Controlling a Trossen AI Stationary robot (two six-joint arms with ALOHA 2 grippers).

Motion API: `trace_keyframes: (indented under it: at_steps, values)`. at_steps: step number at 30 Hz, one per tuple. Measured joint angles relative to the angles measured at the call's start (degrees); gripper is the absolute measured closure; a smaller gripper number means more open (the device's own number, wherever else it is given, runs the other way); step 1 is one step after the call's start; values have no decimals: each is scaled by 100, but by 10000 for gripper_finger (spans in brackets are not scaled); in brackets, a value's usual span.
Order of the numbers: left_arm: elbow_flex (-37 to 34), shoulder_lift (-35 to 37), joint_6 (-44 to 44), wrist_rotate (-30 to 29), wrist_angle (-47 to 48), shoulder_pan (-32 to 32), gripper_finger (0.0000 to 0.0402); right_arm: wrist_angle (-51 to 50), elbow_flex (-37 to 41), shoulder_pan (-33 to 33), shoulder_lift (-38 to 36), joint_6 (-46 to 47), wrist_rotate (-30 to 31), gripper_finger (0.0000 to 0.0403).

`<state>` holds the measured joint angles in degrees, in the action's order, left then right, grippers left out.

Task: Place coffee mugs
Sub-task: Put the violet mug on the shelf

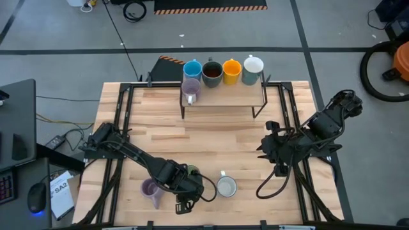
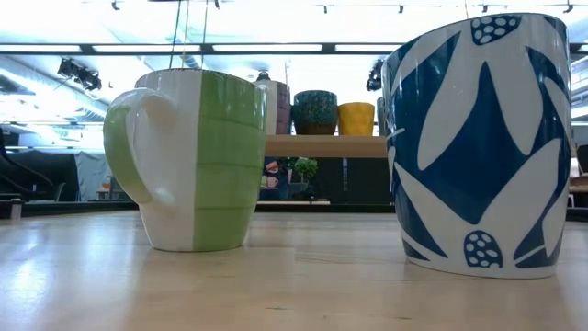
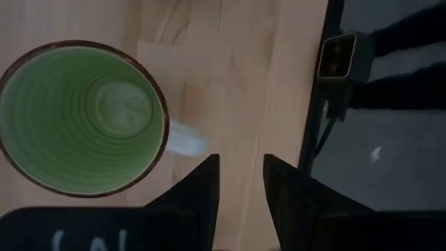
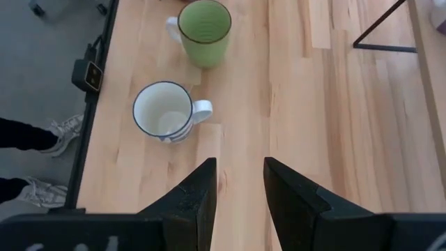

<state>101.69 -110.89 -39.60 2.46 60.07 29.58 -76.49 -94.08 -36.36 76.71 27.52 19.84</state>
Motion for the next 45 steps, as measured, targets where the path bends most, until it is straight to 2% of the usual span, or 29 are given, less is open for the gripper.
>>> trace_keyframes:
  at_steps: [4,7,10,14,17,24,30,32,38,45]
  values:
    - [0,0,-583,-23,-643,-180,285,151,112,0,0,1,-27,278]
    - [0,0,-1031,175,-980,-289,285,145,131,1,2,1,-28,278]
    - [0,0,-1906,811,-892,-319,285,145,131,0,0,1,-37,278]
    - [0,0,-2638,1872,-778,-254,285,145,131,0,0,-6,-40,278]
    - [0,0,-2943,2048,-553,-79,285,145,131,0,0,-13,-25,278]
    - [0,0,-2869,1773,524,722,285,146,131,0,0,-131,-13,278]
    - [0,0,-2695,1709,486,1561,285,162,131,19,0,-230,23,278]
    - [0,0,-2601,1420,491,1779,285,255,131,38,0,-284,23,278]
    - [0,-3,-2572,-127,465,2116,285,538,129,132,0,-412,21,278]
    - [-9,-190,-2575,-191,1056,2272,285,538,129,162,0,-412,17,278]
